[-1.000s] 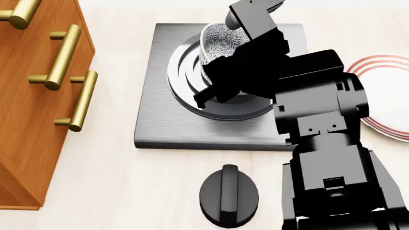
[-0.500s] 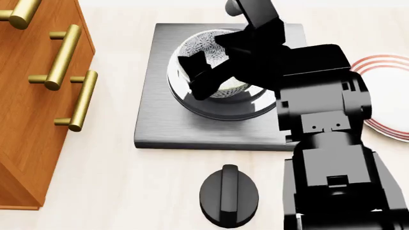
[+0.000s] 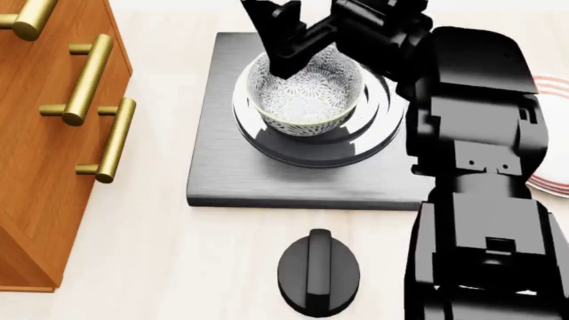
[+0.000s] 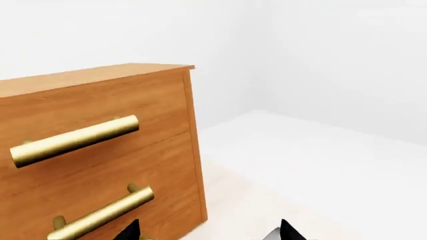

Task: Put the bowl on the stove.

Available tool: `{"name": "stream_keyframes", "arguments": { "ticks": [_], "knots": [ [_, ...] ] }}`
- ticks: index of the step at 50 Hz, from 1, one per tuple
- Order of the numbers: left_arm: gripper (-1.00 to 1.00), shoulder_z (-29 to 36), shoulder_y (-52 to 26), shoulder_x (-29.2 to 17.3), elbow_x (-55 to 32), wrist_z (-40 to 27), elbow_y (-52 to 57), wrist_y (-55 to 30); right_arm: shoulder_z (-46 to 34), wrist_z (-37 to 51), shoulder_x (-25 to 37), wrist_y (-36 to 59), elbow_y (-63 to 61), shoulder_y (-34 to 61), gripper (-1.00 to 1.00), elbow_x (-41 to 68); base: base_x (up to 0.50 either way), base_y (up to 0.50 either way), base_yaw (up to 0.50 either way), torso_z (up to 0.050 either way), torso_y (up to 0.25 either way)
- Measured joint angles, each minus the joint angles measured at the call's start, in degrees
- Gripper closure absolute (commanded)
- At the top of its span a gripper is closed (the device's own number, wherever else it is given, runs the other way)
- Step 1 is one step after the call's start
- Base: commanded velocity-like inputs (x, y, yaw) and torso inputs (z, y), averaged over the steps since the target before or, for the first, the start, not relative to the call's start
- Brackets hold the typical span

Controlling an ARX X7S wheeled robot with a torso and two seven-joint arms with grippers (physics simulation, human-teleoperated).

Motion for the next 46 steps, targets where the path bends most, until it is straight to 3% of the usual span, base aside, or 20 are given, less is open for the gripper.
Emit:
{"name": "stream_keyframes", "arguments": {
  "ticks": [11, 20, 34, 46],
  "knots": [
    [-1.00, 0.4, 0.1, -0.1, 0.8, -0.4, 0.3, -0.2, 9.2, 2.1, 0.7, 11.8, -31.7, -14.0, -1.00, 8.3, 0.00, 0.00, 0.00, 0.000, 0.000],
    [-1.00, 0.9, 0.1, -0.1, 1.1, -0.5, 0.4, -0.3, 18.8, 2.5, -1.7, 14.4, -50.6, -24.8, -1.00, 19.4, 0.00, 0.00, 0.00, 0.000, 0.000],
    [-1.00, 1.2, 0.0, -0.3, 1.0, -0.4, 0.4, -0.3, 23.2, 6.2, -4.2, 4.7, -70.2, -39.4, -1.00, 45.1, 0.00, 0.00, 0.00, 0.000, 0.000],
    [-1.00, 1.2, -0.1, -0.5, 0.6, -0.6, 0.4, -0.2, 24.1, 12.6, -4.2, -5.7, -83.6, -51.5, -1.00, 53.4, 0.00, 0.00, 0.00, 0.000, 0.000]
  ]
}}
